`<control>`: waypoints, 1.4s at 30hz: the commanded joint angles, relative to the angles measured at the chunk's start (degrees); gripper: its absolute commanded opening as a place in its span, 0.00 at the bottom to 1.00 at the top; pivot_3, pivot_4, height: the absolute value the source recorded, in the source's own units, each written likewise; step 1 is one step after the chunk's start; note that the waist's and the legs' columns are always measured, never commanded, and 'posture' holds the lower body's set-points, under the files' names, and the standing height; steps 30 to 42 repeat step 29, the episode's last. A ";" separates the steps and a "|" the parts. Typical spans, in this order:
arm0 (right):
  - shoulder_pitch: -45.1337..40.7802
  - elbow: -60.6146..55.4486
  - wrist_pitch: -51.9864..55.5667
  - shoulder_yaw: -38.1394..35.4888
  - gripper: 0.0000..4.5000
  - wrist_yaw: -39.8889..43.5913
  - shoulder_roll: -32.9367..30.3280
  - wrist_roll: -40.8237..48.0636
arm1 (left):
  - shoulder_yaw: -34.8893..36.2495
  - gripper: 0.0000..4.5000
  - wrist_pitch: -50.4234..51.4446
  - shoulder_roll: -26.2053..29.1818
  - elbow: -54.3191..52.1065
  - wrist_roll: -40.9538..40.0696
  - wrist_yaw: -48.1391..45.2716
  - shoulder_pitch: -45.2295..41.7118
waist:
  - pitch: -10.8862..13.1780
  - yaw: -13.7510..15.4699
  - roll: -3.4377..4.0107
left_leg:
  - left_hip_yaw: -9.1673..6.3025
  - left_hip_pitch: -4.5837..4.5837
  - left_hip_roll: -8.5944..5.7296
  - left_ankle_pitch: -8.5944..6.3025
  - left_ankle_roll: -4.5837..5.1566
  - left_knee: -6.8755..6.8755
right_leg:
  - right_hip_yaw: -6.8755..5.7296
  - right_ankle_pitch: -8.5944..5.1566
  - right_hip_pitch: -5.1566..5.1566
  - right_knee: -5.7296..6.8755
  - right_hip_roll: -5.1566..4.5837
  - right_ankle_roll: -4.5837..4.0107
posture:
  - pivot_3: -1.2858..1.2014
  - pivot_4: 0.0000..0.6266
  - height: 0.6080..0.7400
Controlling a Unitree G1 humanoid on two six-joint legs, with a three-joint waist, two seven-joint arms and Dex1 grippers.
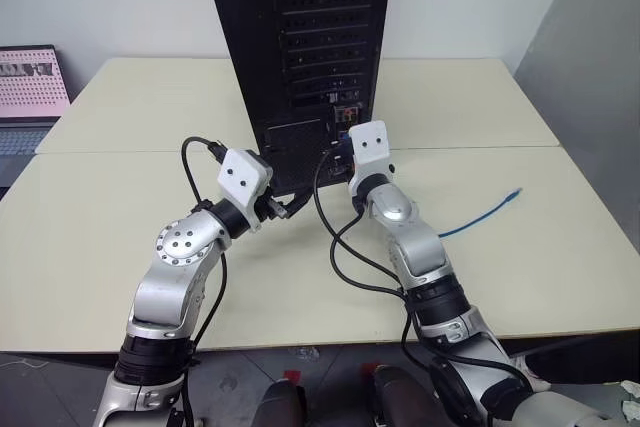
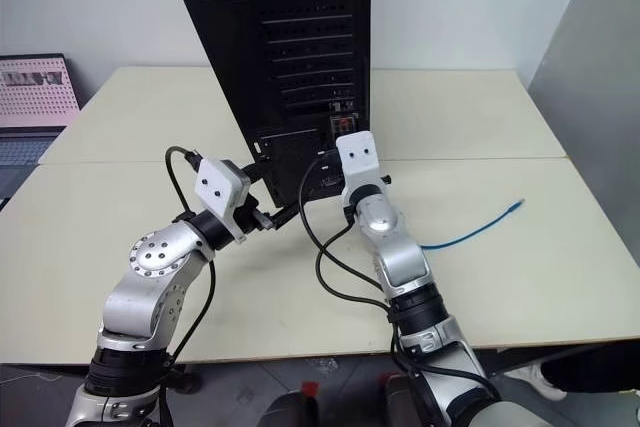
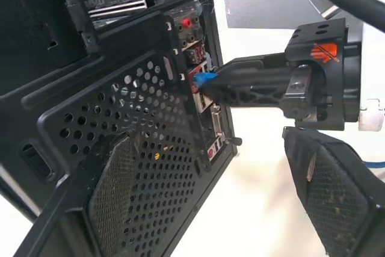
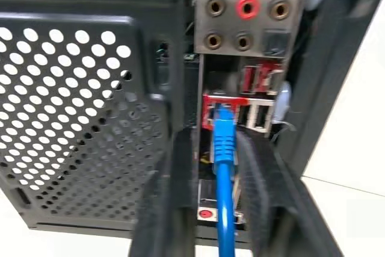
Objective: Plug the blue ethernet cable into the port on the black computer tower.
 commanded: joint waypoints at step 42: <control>10.58 -28.39 10.14 -16.29 0.99 45.49 -39.34 29.60 | 10.60 0.89 9.23 14.94 -3.70 -9.23 -10.62 5.55 | 0.04 1.57 0.00 | 0.00 -0.10 -0.09 -0.01 0.01 0.02 | -0.07 -0.15 -0.05 -0.06 -0.02 0.24 | 0.52 0.24 1.00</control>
